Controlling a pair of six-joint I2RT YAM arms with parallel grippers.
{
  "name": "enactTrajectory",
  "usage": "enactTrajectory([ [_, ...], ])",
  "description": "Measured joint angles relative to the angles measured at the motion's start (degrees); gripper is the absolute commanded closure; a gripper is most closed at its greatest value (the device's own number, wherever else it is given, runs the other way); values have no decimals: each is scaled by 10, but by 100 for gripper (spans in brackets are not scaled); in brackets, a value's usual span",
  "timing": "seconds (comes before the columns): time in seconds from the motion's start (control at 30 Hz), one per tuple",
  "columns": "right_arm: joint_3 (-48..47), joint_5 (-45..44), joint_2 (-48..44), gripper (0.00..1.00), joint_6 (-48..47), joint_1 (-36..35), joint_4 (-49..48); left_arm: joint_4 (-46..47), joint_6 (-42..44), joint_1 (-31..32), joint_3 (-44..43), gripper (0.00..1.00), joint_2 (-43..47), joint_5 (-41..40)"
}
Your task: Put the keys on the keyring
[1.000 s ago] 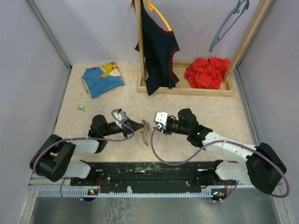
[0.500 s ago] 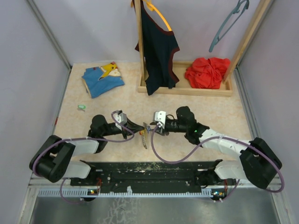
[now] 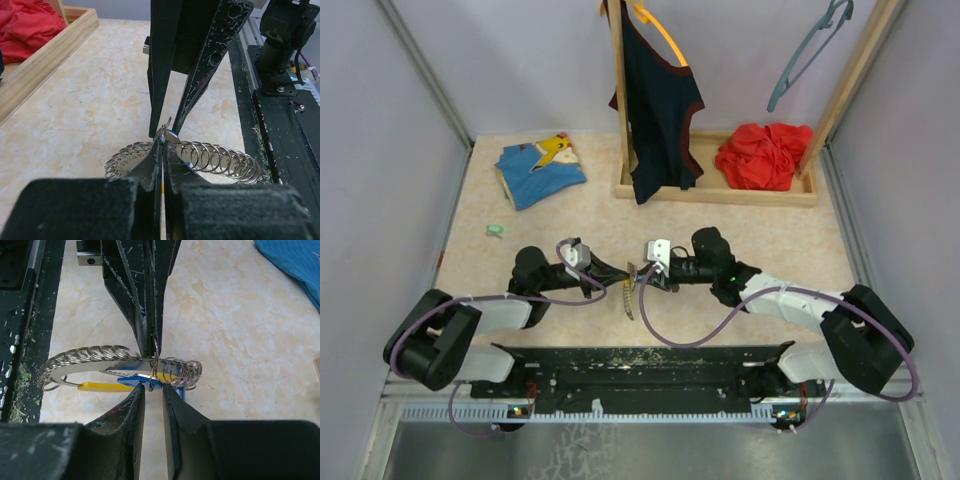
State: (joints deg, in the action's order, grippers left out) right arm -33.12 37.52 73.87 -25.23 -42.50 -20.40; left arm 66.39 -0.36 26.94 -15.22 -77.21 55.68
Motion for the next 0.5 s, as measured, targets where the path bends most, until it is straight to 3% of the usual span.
enactTrajectory([
  [0.23,-5,8,6,90,0,0,2,19,-11,0,0,100,-7,5],
  [0.5,-16,15,4,75,0,0,16,19,-8,-1,0,100,-7,5],
])
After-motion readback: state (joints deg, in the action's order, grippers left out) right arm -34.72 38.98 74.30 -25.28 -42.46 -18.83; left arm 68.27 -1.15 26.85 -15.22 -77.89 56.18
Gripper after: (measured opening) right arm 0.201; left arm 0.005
